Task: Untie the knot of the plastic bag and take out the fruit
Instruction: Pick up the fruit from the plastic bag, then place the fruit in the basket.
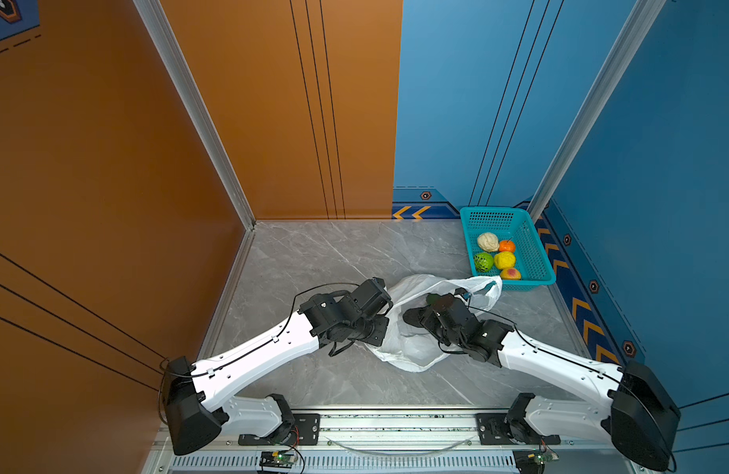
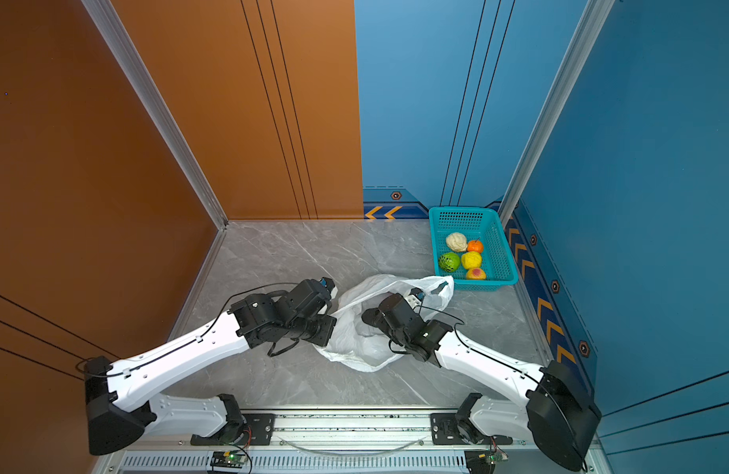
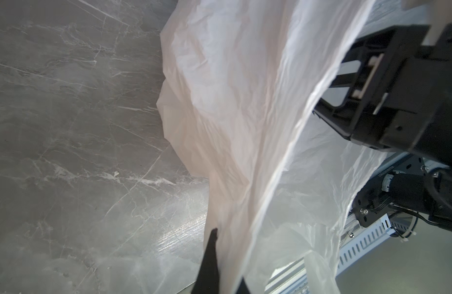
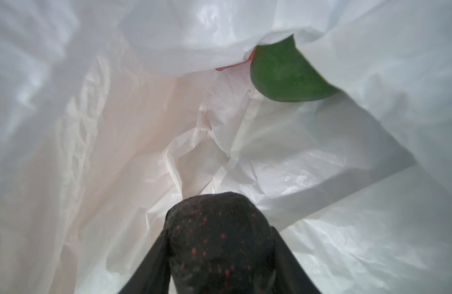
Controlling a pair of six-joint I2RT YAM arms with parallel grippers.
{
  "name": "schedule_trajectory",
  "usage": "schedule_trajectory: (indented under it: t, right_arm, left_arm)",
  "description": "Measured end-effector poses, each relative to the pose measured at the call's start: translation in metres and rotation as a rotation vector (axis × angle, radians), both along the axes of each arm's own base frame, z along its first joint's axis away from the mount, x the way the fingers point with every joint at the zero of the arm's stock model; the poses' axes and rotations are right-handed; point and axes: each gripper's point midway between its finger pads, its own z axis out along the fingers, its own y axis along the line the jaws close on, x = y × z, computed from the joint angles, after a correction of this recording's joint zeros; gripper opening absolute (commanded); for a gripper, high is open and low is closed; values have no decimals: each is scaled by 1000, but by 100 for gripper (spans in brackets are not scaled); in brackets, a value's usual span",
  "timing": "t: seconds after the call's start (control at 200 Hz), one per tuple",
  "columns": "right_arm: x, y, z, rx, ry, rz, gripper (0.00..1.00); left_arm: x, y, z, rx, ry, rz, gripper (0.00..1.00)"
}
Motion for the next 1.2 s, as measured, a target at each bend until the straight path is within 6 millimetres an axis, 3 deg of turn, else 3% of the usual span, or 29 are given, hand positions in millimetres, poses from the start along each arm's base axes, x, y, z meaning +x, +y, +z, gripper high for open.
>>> schedule_trajectory:
  t: [0.2, 0.426, 0.631, 0.861, 1.001, 1.197]
  right_arm:
    - [-15, -20, 28, -16, -8, 22, 34]
    - [-12, -39, 89, 27, -65, 23, 35]
    - [6, -63, 131, 66, -105, -25, 35]
    - [49, -106, 179, 97, -175, -120, 36]
    - [77, -147, 187, 99, -189, -213, 36]
    - [119, -196, 162, 71, -167, -317, 38]
  left_arm:
    - [2, 1, 0, -5, 2, 19, 0]
    - [3, 2, 0, -6, 3, 24, 0]
    - [3, 2, 0, -6, 3, 24, 0]
    - [3, 2, 0, -7, 5, 28, 0]
    - [3, 2, 0, -9, 6, 31, 0]
    - [2, 4, 5, -22, -3, 40, 0]
